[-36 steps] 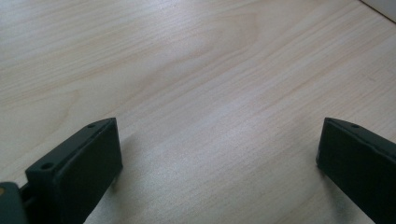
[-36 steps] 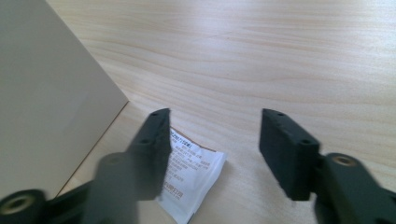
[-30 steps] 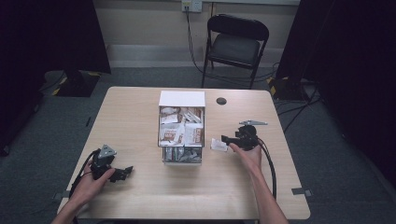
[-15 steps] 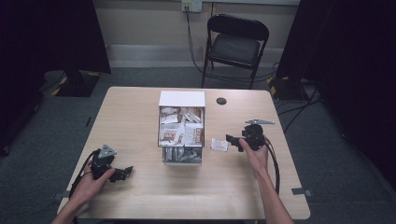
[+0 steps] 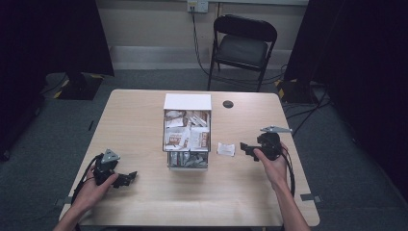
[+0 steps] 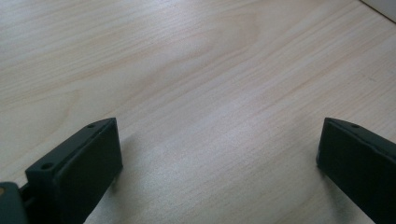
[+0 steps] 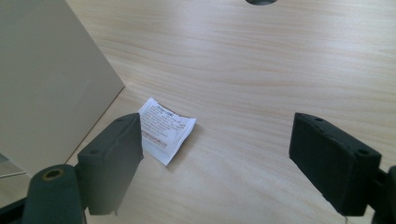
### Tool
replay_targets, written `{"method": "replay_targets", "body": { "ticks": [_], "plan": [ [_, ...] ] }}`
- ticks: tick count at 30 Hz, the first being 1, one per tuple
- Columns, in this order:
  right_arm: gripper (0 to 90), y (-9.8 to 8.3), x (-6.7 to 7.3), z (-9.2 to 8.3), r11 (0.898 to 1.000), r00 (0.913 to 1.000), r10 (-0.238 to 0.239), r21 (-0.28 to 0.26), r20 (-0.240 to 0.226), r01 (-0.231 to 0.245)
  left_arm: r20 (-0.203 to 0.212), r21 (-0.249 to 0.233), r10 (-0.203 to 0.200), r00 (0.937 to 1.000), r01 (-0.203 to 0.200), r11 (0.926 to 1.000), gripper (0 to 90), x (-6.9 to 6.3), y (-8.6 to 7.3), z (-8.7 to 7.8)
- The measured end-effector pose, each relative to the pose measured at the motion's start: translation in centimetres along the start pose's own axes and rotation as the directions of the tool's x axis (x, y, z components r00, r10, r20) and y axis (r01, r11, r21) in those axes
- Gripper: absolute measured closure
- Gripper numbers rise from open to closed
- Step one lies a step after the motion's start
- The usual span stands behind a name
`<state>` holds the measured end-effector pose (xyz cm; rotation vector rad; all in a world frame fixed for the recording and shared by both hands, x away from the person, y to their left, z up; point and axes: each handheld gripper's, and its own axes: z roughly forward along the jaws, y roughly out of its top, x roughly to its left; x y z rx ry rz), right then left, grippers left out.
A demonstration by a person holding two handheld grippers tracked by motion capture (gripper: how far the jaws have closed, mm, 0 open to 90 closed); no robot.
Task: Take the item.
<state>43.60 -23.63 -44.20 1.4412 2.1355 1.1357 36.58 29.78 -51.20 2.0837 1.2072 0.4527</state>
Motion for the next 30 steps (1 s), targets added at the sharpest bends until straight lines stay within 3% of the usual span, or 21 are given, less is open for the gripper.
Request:
{"method": "replay_targets", "body": {
  "ticks": [14, 16, 22, 30],
  "plan": [
    [18.2, -1.9, 0.4, -3.6, 1.0, 0.9995, -0.014, 0.014, 0.028, 0.014, -0.001, -0.002, -0.002, 1.0, 0.002, 1.0, 0.0, 0.0, 0.0, 0.0],
    [18.1, -2.3, 0.2, -4.2, 1.0, 0.9994, 0.017, 0.015, 0.031, -0.018, -0.002, 0.0, 0.001, 1.0, -0.001, 1.0, 0.0, 0.0, 0.0, 0.0],
    [17.9, -3.8, -0.2, -5.3, 0.999, 0.9976, 0.02, 0.034, 0.066, -0.022, -0.002, -0.001, -0.001, 1.0, 0.001, 1.0, 0.0, 0.0, 0.0, 0.0],
    [18.0, -6.5, -2.1, -5.8, 0.995, 0.9867, 0.076, 0.053, 0.143, -0.085, -0.002, 0.0, 0.001, 1.0, -0.001, 1.0, 0.0, 0.0, 0.0, 0.0]
  ]
}}
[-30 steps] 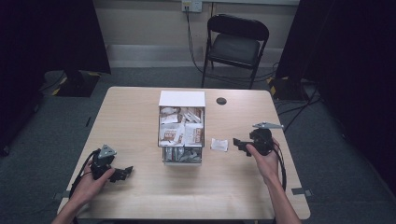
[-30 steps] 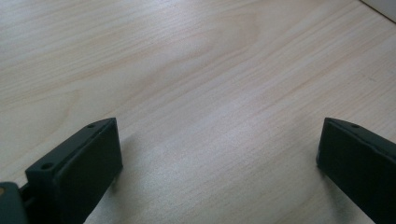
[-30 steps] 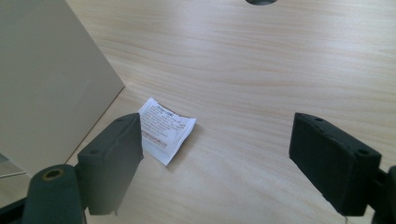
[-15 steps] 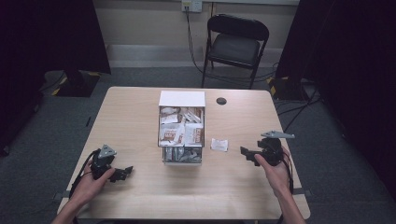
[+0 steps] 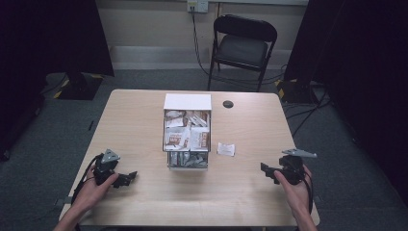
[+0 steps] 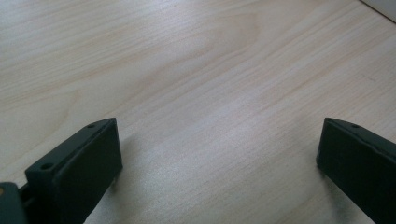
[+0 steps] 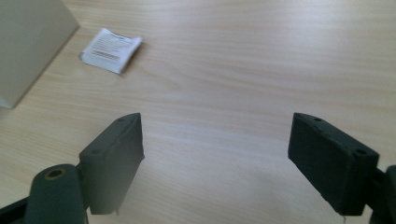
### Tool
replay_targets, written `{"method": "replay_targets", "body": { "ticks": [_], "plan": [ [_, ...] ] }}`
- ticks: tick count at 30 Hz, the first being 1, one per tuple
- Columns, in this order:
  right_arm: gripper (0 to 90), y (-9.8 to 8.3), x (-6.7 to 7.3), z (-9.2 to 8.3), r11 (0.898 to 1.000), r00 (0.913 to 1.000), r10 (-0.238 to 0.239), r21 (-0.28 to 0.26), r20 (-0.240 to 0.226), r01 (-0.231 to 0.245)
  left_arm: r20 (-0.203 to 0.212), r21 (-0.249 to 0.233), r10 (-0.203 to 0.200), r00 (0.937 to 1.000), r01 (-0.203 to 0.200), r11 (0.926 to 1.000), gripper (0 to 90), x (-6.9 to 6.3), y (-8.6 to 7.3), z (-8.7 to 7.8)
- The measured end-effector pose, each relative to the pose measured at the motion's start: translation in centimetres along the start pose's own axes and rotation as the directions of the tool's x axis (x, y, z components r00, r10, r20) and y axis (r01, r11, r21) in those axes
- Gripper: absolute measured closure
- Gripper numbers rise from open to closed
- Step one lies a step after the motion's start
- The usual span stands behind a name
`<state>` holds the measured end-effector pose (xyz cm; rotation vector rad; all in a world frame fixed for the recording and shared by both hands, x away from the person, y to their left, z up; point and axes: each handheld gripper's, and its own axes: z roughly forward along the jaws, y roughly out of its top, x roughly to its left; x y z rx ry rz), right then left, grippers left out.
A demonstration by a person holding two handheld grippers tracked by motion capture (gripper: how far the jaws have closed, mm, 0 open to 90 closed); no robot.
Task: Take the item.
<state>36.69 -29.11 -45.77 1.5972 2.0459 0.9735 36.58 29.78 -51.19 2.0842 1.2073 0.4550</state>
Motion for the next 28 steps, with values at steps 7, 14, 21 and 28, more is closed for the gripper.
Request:
{"method": "replay_targets", "body": {
  "ticks": [7, 14, 21, 28],
  "plan": [
    [18.0, -2.1, -2.0, 1.0, 0.997, 0.9964, 0.019, 0.073, 0.083, -0.025, 0.0, -0.001, -0.002, 1.0, 0.002, 1.0, 0.0, 0.0, 0.0, 0.0],
    [14.9, -2.9, -1.8, 1.5, 0.995, 0.9929, -0.013, 0.095, 0.119, 0.002, 0.0, 0.0, 0.0, 1.0, 0.0, 1.0, 0.0, 0.0, 0.0, 0.0],
    [10.7, -4.0, -1.4, 1.9, 0.999, 0.9859, -0.033, 0.007, 0.164, 0.033, 0.0, 0.0, 0.0, 1.0, 0.0, 1.0, 0.0, 0.0, 0.0, 0.0],
    [10.3, -4.1, -1.1, 2.0, 1.0, 0.9816, -0.015, -0.003, 0.19, 0.016, 0.0, 0.0, 0.0, 1.0, 0.0, 1.0, 0.0, 0.0, 0.0, 0.0]
  ]
}}
